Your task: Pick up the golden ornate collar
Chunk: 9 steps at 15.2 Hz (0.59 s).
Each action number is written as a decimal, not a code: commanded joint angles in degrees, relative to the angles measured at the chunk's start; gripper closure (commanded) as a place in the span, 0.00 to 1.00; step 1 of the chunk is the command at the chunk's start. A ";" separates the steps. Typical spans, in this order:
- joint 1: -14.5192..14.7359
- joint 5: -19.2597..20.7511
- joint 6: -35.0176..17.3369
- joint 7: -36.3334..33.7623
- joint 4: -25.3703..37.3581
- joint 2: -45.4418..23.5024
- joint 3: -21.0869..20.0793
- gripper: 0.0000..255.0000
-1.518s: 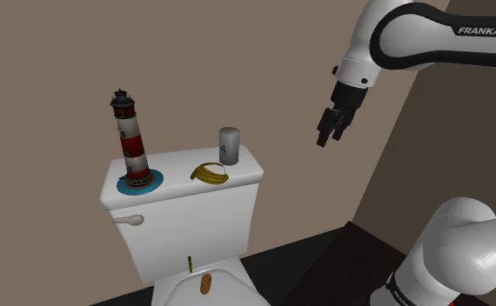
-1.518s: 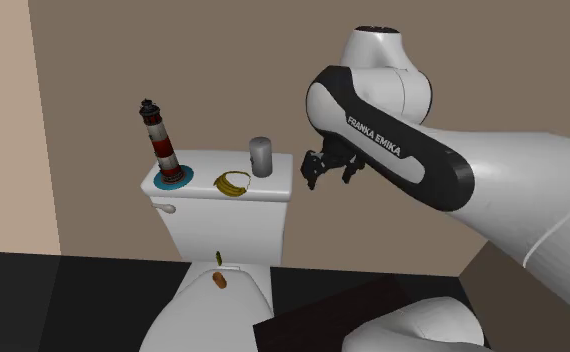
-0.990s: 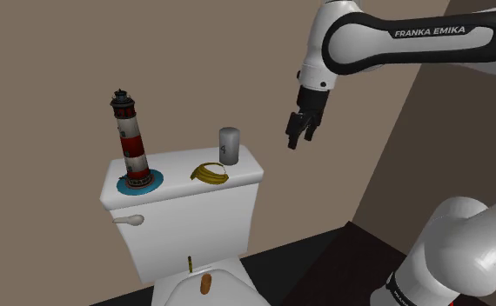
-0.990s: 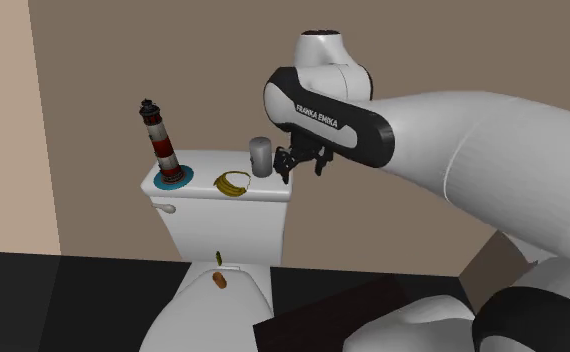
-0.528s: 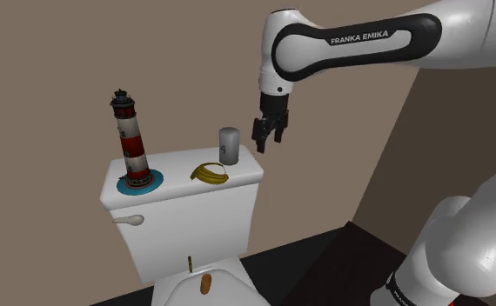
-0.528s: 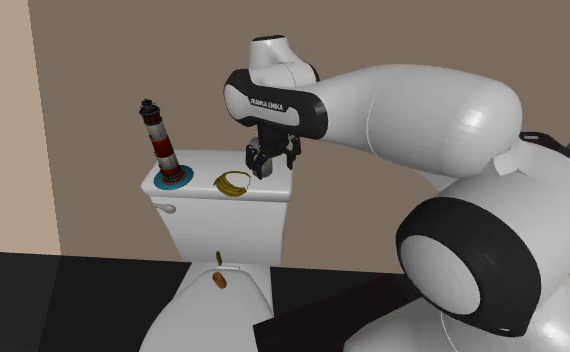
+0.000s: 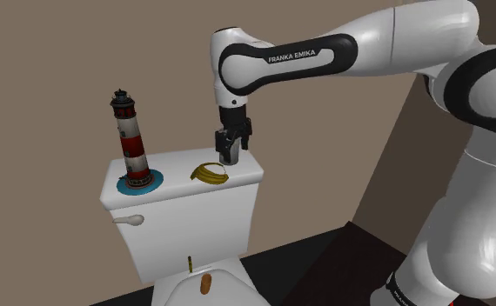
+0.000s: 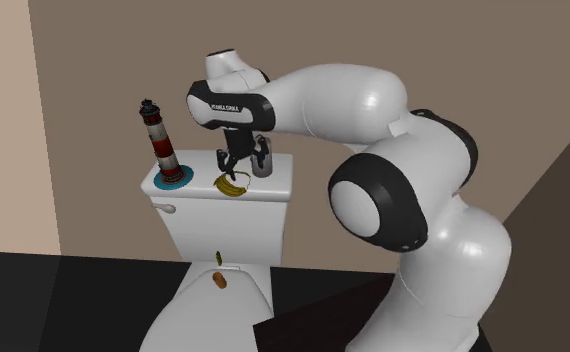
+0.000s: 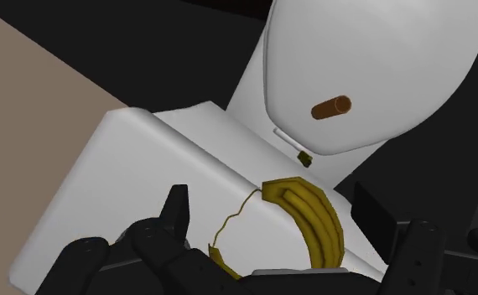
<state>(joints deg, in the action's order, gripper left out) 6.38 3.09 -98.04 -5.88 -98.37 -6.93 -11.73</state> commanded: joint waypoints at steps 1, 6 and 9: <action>1.33 1.57 1.41 -1.05 5.23 -5.25 -0.83 0.00; 5.38 5.56 6.86 -2.28 21.15 -19.29 -1.72 0.00; 6.66 6.54 7.99 -2.39 25.36 -23.27 -1.67 0.00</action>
<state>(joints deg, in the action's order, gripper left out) 12.70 9.39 -90.05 -8.10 -73.62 -29.37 -13.38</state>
